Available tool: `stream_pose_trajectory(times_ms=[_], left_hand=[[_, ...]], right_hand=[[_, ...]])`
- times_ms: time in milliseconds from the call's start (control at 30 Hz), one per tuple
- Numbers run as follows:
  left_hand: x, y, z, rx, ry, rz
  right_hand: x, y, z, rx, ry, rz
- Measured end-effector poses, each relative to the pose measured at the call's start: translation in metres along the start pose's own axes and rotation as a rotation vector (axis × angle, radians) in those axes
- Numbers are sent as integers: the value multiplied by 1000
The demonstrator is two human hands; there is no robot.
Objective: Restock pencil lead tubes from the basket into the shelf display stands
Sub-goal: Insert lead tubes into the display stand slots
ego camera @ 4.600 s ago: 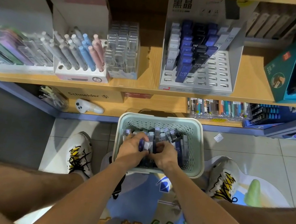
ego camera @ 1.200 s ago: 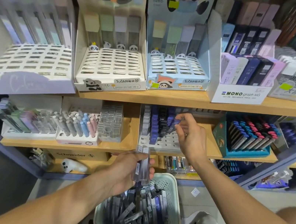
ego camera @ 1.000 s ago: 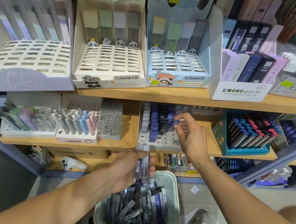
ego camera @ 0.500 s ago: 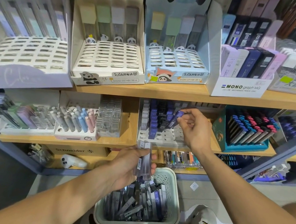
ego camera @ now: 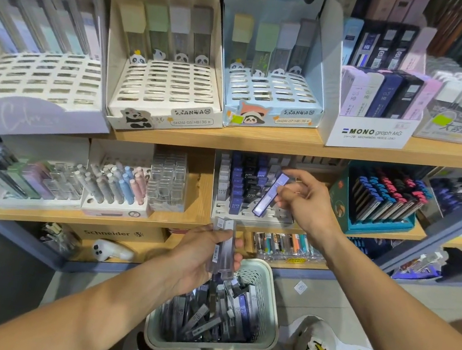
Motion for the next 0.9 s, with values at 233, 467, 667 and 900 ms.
stream_pose_trajectory(times_ms=[233, 467, 667, 900], left_hand=[[-2, -1, 2, -4, 1, 7], [-1, 1, 2, -11, 4, 4], [-2, 0, 1, -7, 5, 5], [-1, -2, 0, -9, 3, 2]], right_hand=[[7, -1, -1, -27, 178, 112], [10, -12, -5, 91, 236, 133], [12, -16, -6, 150, 284, 206], [1, -18, 2, 203, 37, -117]])
Point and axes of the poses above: each hand's wrist, its own z-axis towards the middle knuckle, its own y-axis out of the palm, x = y × z, the point moved 8 cm from there along z, towards the middle knuckle
